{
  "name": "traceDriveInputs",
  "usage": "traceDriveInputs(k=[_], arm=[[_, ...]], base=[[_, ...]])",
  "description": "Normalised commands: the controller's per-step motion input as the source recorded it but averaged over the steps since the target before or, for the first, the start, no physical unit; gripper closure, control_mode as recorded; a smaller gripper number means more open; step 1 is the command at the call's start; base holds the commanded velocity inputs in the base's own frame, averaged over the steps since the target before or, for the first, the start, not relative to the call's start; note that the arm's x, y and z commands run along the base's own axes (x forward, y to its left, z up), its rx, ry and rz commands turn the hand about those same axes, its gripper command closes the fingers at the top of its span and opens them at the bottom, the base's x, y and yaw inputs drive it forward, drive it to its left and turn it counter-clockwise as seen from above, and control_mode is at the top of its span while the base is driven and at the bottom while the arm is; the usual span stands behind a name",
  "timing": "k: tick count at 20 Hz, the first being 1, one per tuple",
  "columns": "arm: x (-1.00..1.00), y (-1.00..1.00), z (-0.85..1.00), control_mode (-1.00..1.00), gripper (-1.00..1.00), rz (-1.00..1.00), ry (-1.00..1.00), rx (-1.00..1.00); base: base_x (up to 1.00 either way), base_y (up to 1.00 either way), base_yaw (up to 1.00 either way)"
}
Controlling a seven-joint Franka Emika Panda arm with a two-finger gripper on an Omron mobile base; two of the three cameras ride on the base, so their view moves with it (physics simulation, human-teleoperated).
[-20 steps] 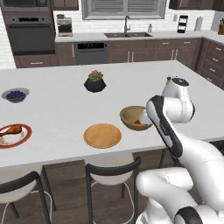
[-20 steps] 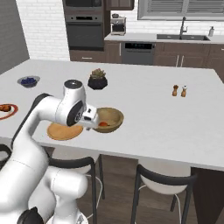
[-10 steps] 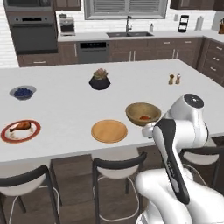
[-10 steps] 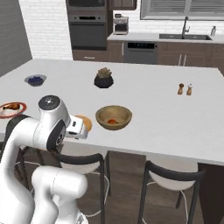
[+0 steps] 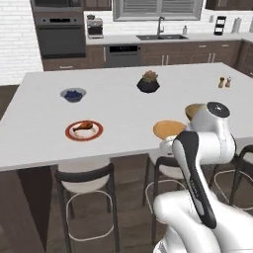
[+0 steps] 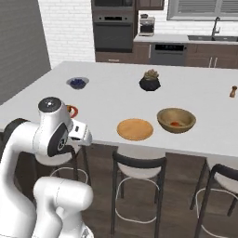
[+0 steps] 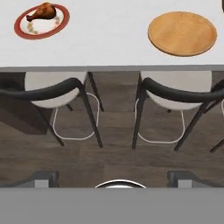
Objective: Pick the chicken drumstick and tomato from their plates and place them in the bowl. Then put the bowl in the fridge.
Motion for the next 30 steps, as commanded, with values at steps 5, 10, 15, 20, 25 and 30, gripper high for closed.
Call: traceDriveInputs(k=[5, 10, 15, 20, 25, 30], arm=[[0.00, 0.00, 0.00, 1.00, -1.00, 0.00, 0.00, 0.00], [0.00, 0.00, 0.00, 1.00, -1.00, 0.00, 0.00, 0.00], [0.00, 0.00, 0.00, 1.00, -1.00, 0.00, 0.00, 0.00], [0.20, 0.00, 0.00, -1.00, -1.00, 0.00, 0.03, 0.00], [0.99, 0.01, 0.00, -1.00, -1.00, -0.09, 0.23, 0.00], [0.99, -0.22, -0.07, -1.00, -1.00, -0.26, 0.31, 0.03]], base=[[-0.02, 1.00, 0.00], [0.48, 0.93, -0.04], [0.82, 0.31, -0.02], [0.71, 0.00, 0.00], [0.00, 0.00, 0.00], [0.00, 0.00, 0.00]])
